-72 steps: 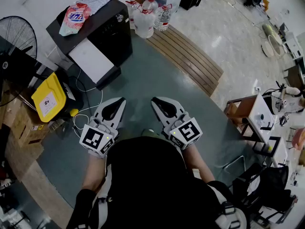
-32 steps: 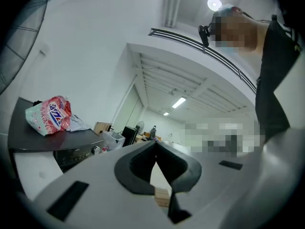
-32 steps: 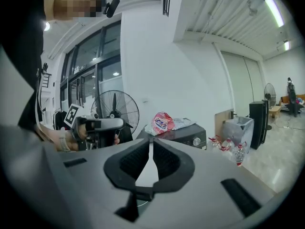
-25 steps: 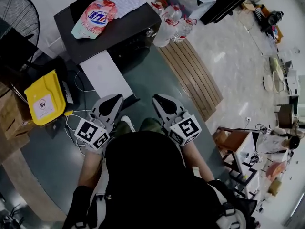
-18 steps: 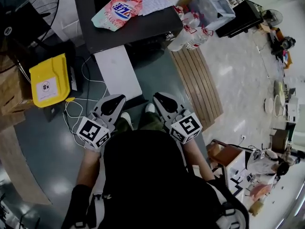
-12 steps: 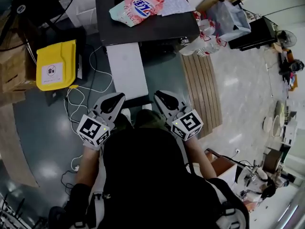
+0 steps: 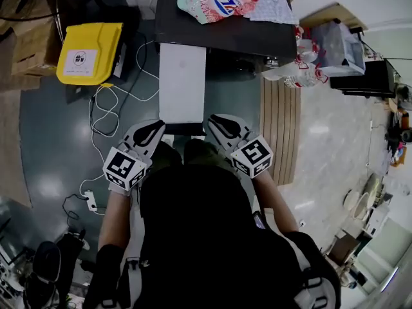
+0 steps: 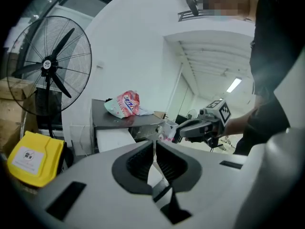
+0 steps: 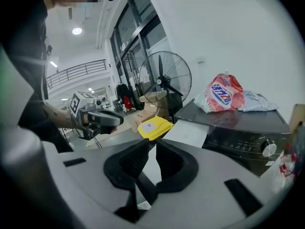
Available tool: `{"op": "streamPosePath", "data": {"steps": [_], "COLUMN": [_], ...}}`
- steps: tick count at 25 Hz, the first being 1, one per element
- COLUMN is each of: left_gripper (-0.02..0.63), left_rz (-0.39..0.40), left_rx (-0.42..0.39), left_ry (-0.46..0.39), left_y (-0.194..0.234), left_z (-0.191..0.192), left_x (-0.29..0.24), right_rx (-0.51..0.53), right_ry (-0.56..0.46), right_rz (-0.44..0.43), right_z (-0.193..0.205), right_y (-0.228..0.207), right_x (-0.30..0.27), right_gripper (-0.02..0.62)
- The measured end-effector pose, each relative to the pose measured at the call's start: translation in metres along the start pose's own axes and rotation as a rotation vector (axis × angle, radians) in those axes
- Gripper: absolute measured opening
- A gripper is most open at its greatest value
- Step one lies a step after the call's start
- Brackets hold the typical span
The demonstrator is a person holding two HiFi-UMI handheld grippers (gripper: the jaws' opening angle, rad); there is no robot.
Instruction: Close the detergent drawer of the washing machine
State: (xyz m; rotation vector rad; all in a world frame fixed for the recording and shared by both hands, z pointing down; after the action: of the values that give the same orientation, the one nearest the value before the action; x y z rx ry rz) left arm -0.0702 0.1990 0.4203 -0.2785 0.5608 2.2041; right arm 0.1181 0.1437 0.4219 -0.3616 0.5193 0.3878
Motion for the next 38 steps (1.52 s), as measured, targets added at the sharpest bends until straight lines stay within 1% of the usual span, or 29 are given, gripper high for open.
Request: {"op": "streamPosePath", "data": {"steps": [4,10,15,19,23,28,34,38], "left_gripper": [0.011,0.015,0.074,0.116,0.147,0.176,0.196,0.199], "left_rz": [-0.069,-0.172,-0.236,-0.263,-0.279,-0.284,-0.234,-0.196], "left_rx": [0.027,0.022,0.04,0.045,0.031,0.006,-0.032,-0.06], "left_ry": [0.065,0.195,0.266,0.326,0.385,0.457,0.545,0.585], "left_y": [-0.012,-0.022,-0.028,-0.03,-0.027,-0.017,-0.001,0.009], "left_z": [0.019,0.056,0.081,0.099,0.115,0.134,0.157,0.167], "left_x": [-0.005,-0.014,-0.023,-0.03,-0.031,-0.033,-0.039,-0.044], "right_rx": [0.035,0.106,0.149,0.178,0.195,0.198,0.175,0.166], "right_ry": [0.06,0.149,0.21,0.251,0.3,0.34,0.385,0.413], "right_rz": [-0.109,-0.241,-0.326,-0.371,-0.4,-0.392,-0.363,-0.331], "right_z": [0.014,0.047,0.076,0.098,0.118,0.138,0.157,0.168], "right_y": [-0.007,-0.014,-0.017,-0.017,-0.014,-0.011,-0.006,-0.003], "right_x": [-0.003,-0.015,-0.021,-0.026,-0.032,-0.04,-0.05,-0.056], "right_gripper": [0.051,0.084,0.102,0.118,0.13,0.14,0.143,0.144]}}
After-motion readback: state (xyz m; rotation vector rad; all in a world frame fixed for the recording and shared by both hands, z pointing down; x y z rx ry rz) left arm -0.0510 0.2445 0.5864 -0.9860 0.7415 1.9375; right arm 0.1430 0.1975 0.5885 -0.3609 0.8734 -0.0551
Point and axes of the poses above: the fingertips, and each gripper's own axes: x backward along the fingers, y to its left, z out of its underside, the point moved 5 cm from there along x, backward along the fingers, and after that the axes turned 4 degrees about y, right-handed, at the moved point
